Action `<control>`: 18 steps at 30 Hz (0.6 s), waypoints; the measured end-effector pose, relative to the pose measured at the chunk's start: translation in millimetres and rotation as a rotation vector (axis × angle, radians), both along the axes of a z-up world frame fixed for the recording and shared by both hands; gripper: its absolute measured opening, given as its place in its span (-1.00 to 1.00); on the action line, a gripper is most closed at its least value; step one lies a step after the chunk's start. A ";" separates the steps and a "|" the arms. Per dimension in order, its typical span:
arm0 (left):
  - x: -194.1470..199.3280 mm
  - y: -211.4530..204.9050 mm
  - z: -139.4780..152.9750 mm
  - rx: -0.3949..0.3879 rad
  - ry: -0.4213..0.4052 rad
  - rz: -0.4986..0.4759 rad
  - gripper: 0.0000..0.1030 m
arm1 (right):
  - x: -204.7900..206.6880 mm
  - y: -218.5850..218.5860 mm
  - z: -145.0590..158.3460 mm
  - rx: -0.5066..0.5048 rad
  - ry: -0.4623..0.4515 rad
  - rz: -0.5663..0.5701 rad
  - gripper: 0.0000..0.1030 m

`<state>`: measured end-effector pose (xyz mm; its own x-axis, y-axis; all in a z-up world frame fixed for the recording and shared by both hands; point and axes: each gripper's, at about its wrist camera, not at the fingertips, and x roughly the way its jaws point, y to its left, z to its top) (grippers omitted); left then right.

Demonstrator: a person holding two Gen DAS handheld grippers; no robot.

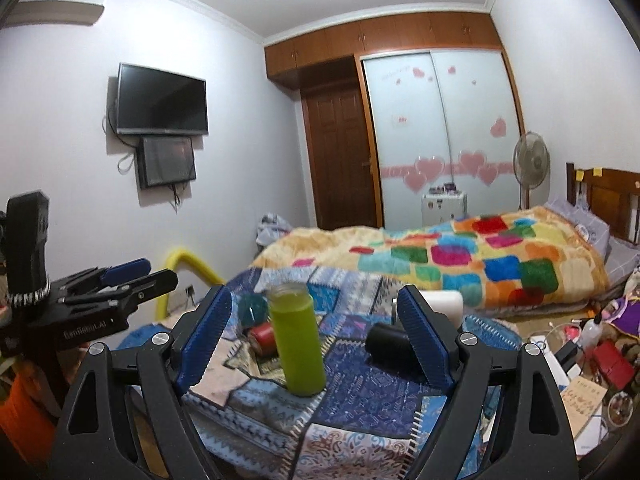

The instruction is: Flip cup upright

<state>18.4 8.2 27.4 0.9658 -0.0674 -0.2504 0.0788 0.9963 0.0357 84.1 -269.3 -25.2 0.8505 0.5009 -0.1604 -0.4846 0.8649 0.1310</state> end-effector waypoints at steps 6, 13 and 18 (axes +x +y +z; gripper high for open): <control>-33.0 -5.0 1.1 -0.004 -0.070 0.020 0.38 | -26.1 2.0 3.7 0.014 -0.055 -0.031 0.69; -56.6 -7.9 -3.6 -0.032 -0.108 0.019 0.85 | -42.5 5.6 1.2 0.008 -0.103 -0.080 1.00; -65.5 -8.5 -4.4 -0.044 -0.135 0.037 1.00 | -47.4 3.7 -1.5 0.006 -0.100 -0.095 1.00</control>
